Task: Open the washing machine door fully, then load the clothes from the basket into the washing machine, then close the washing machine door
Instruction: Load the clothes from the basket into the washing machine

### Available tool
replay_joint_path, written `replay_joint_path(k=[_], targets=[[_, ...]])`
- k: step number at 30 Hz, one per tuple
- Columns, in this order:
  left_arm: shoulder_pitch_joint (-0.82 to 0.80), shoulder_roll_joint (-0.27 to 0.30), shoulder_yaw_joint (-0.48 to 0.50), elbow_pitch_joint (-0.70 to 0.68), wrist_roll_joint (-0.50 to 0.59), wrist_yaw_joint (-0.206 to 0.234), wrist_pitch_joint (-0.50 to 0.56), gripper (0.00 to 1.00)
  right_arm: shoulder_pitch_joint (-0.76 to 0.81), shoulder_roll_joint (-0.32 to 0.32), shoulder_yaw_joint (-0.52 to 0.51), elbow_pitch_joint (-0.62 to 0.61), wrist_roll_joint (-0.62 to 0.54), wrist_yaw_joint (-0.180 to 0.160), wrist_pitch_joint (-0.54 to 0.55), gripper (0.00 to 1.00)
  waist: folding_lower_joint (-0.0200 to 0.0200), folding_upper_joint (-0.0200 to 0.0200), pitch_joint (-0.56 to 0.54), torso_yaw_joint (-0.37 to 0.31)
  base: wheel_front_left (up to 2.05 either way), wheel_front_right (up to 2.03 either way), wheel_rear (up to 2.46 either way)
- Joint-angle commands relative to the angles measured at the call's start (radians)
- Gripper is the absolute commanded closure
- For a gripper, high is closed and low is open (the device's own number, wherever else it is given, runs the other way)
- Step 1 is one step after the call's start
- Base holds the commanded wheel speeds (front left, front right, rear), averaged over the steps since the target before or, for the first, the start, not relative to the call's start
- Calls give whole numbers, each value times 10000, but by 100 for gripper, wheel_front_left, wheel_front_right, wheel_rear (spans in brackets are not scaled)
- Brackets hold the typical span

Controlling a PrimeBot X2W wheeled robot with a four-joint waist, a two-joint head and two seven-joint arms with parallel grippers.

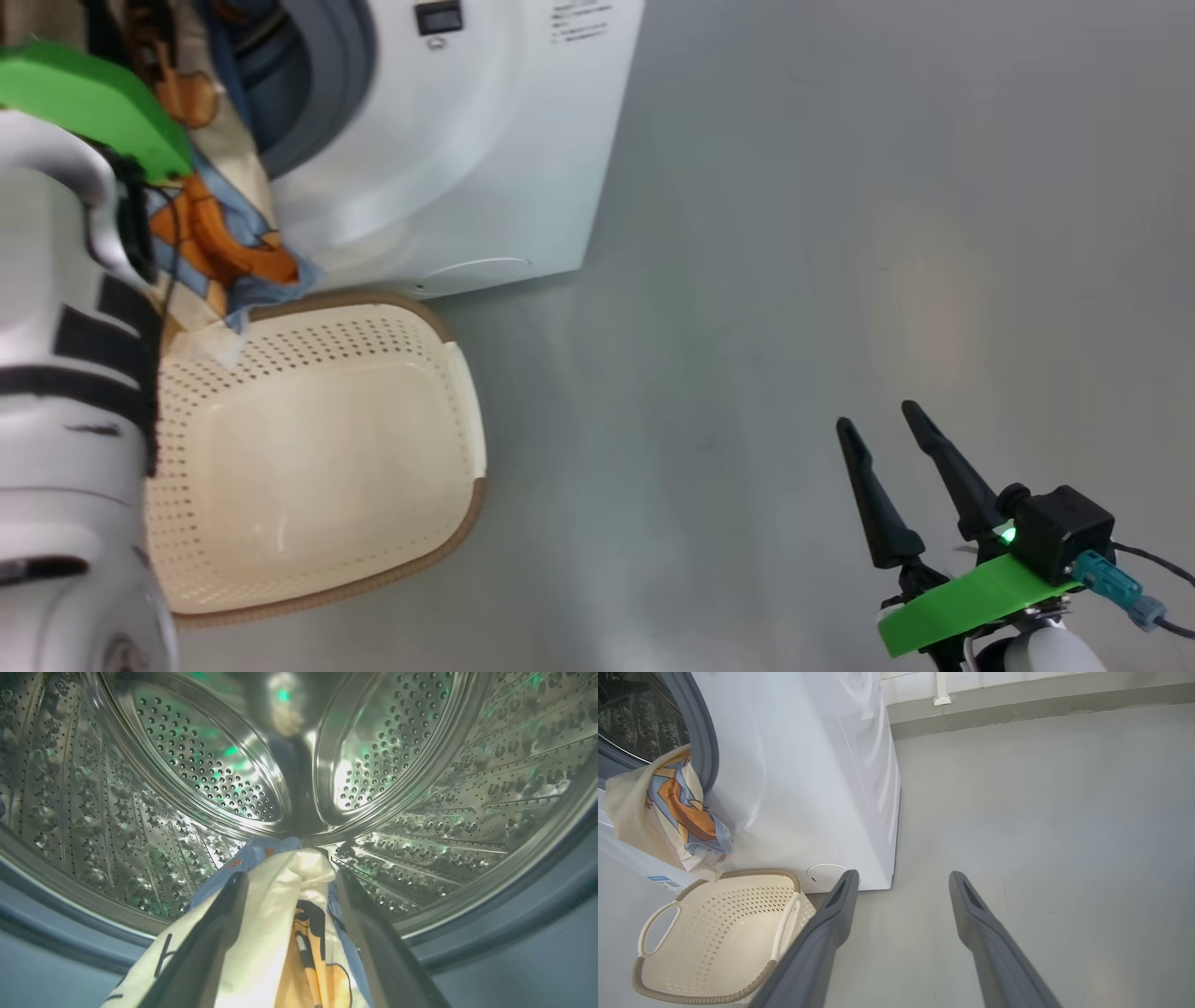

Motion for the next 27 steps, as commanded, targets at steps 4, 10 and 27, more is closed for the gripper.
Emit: replay_joint_path(k=[4,10,27], targets=[[634,41,84,-813,-203,-167,-52,0,-204,-70,28,-157,63,16,-48,0,0,0,-263,556,0,0,0],[1576,-240,10,-1687,-383,-456,-52,0,-277,-70,-106,-191,31,16,-48,0,0,0,-305,830,0,0,0],[5712,-610,-438,-5387,-1009,-1041,-53,0,-27,-174,-380,-294,-66,16,-48,0,0,0,-620,1382,0,0,0]])
